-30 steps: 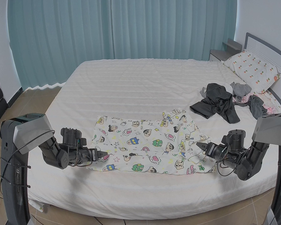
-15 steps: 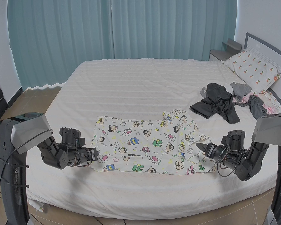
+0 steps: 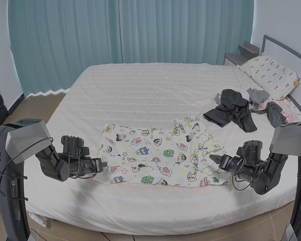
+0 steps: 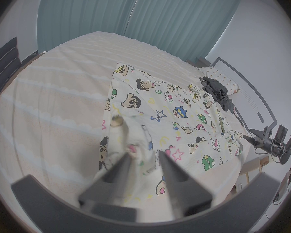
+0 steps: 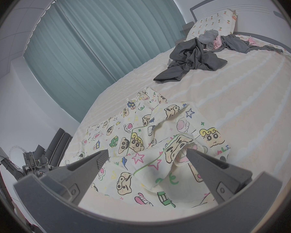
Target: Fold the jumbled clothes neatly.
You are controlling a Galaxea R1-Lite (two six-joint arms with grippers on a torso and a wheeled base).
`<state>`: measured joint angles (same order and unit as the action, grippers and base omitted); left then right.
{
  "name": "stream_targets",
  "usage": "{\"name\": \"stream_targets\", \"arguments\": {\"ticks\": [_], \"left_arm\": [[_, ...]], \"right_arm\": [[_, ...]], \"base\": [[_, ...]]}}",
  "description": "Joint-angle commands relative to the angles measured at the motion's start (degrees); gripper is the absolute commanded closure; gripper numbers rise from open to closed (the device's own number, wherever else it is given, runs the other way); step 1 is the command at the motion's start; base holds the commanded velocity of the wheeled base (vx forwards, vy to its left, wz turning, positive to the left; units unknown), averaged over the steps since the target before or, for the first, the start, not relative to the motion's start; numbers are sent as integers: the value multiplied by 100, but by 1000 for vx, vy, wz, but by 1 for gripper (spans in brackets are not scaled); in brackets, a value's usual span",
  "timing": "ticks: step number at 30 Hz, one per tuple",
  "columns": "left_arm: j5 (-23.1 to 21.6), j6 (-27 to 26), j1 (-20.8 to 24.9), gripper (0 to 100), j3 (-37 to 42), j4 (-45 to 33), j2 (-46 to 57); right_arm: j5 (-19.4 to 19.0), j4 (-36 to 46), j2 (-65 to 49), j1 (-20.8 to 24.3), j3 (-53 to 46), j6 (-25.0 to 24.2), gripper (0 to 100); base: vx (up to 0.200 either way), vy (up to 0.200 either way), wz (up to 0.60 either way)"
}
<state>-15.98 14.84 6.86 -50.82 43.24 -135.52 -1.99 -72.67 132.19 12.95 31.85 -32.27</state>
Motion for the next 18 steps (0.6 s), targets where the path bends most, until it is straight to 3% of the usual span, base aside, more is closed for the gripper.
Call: {"name": "stream_targets", "arguments": {"ticks": [1, 15, 16, 18], "left_arm": [[-19, 11, 17, 0, 11, 0, 26], [-63, 221, 105, 0, -253, 0, -176], [-116, 345, 131, 100, -253, 0, -176], [-160, 362, 131, 100, -218, 0, -167]], "right_arm": [[-3, -2, 8, 24, -13, 1, 0], [-3, -11, 8, 33, -13, 1, 0], [-3, -11, 8, 33, -13, 1, 0], [-3, -11, 8, 33, -13, 1, 0]], "base": [[0, 0, 0], [0, 0, 0], [0, 0, 0], [0, 0, 0]]}}
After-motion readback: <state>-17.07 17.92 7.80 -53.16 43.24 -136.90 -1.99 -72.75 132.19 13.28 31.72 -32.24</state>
